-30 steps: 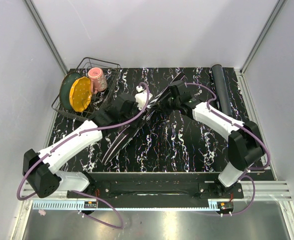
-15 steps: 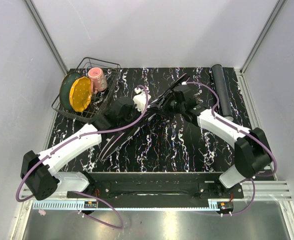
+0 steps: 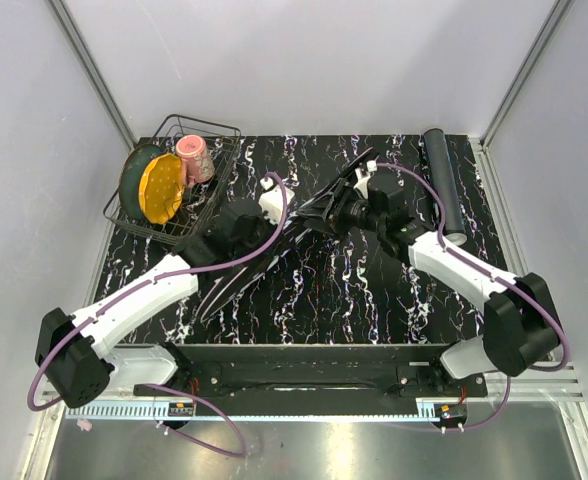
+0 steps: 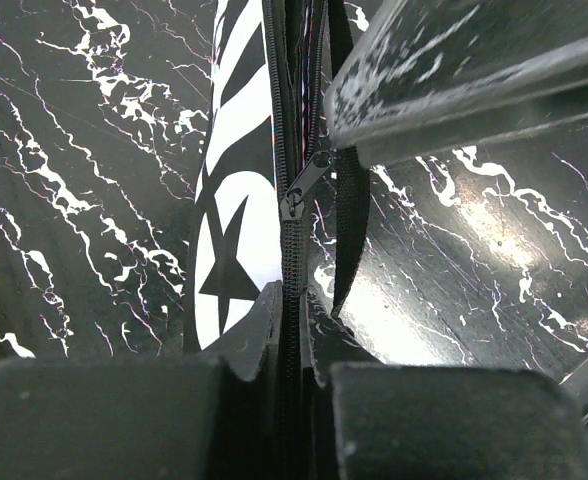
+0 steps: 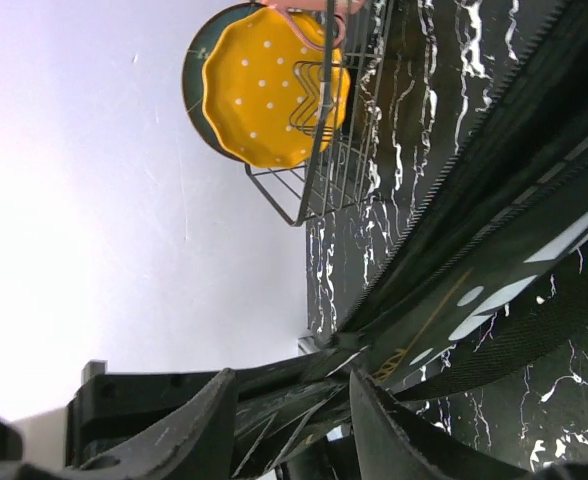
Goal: Pack up the badminton gear
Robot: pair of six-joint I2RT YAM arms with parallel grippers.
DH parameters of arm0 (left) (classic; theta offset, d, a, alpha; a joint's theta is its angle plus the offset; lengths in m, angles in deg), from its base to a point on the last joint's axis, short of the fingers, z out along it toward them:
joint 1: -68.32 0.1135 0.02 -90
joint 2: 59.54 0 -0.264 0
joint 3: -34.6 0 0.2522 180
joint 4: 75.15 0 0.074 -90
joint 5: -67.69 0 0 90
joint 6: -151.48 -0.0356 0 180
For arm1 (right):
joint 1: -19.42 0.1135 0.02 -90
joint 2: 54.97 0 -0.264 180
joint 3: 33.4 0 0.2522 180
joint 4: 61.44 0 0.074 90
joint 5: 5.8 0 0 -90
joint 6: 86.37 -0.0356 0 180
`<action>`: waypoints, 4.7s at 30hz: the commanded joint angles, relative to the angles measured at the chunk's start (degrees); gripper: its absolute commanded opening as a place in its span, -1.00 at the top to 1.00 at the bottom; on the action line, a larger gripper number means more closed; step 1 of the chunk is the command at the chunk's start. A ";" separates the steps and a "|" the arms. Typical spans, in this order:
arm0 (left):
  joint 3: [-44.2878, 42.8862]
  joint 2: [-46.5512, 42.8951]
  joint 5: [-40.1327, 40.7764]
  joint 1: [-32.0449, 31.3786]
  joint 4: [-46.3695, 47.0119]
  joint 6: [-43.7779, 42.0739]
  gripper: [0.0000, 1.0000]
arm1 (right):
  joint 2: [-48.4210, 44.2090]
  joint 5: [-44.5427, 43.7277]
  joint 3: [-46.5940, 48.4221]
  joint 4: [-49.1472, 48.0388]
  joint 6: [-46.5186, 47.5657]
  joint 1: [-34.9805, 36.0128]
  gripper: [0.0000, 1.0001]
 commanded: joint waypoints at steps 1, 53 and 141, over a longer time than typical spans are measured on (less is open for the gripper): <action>0.15 -2.41 -0.02 0.47 5.14 0.75 1.00 | 2.18 1.72 -2.10 -6.31 -8.57 -0.16 -0.04; -0.38 -0.66 13.96 -4.98 2.42 -6.81 1.00 | 5.25 -3.65 3.34 0.81 -12.00 1.60 0.74; 2.35 -5.05 12.64 -5.33 2.68 -4.70 1.00 | 10.08 1.63 18.28 19.97 76.15 -2.36 -0.15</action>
